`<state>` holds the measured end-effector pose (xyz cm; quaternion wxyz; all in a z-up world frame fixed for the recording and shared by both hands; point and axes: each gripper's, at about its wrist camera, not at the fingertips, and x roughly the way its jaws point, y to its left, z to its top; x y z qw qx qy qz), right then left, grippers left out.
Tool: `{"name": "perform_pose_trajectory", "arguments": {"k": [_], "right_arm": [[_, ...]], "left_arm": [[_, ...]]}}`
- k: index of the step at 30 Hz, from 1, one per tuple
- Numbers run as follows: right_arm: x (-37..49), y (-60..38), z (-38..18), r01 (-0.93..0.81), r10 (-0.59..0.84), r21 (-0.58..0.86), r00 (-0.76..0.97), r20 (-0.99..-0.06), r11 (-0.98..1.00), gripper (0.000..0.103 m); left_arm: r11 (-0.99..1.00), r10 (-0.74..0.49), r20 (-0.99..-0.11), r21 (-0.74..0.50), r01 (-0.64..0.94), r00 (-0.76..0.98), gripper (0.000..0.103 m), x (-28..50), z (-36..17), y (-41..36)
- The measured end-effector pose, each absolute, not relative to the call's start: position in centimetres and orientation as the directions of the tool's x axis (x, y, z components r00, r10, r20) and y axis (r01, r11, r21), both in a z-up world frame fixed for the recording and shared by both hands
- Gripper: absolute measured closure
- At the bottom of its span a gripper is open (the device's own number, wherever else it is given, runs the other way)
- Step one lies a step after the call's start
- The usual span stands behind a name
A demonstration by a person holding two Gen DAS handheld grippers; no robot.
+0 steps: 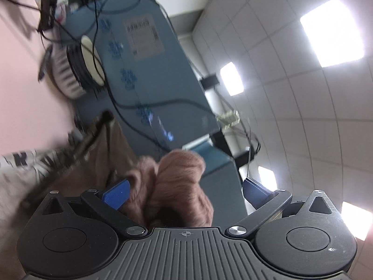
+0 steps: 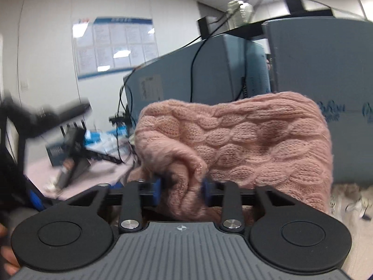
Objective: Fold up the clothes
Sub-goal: 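Grasp the pink sweater with the right gripper while the left gripper grasps it too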
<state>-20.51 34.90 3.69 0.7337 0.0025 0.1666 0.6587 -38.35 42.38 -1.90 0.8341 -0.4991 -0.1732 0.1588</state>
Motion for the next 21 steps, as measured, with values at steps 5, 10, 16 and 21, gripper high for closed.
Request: {"name": "perform_pose_trajectory", "arguments": {"k": [5, 10, 16, 21], "right_arm": [[-18.7, 32.7, 4.6, -0.940, 0.977, 0.318, 0.062, -0.206, 0.126, 0.080], [-17.3, 30.3, 5.2, -0.920, 0.980, 0.366, 0.073, -0.183, 0.137, 0.081], [-16.2, 28.1, 5.9, -0.898, 0.982, 0.413, 0.087, -0.168, 0.150, 0.081], [-15.7, 26.5, 6.3, -0.899, 0.985, 0.410, 0.103, -0.138, 0.151, 0.081]], "left_arm": [[0.445, 0.375, 0.119, -0.893, -0.066, 0.919, 0.000, -37.2, -2.3, 42.5], [0.451, 0.401, 0.030, -0.876, -0.169, 0.916, 0.000, -36.2, -1.8, 42.7], [0.528, 0.513, -0.132, -0.730, -0.434, 0.848, 0.008, -32.3, 1.4, 42.9], [0.606, 0.614, -0.227, -0.479, -0.635, 0.756, 0.063, -29.6, 1.7, 40.8]]}}
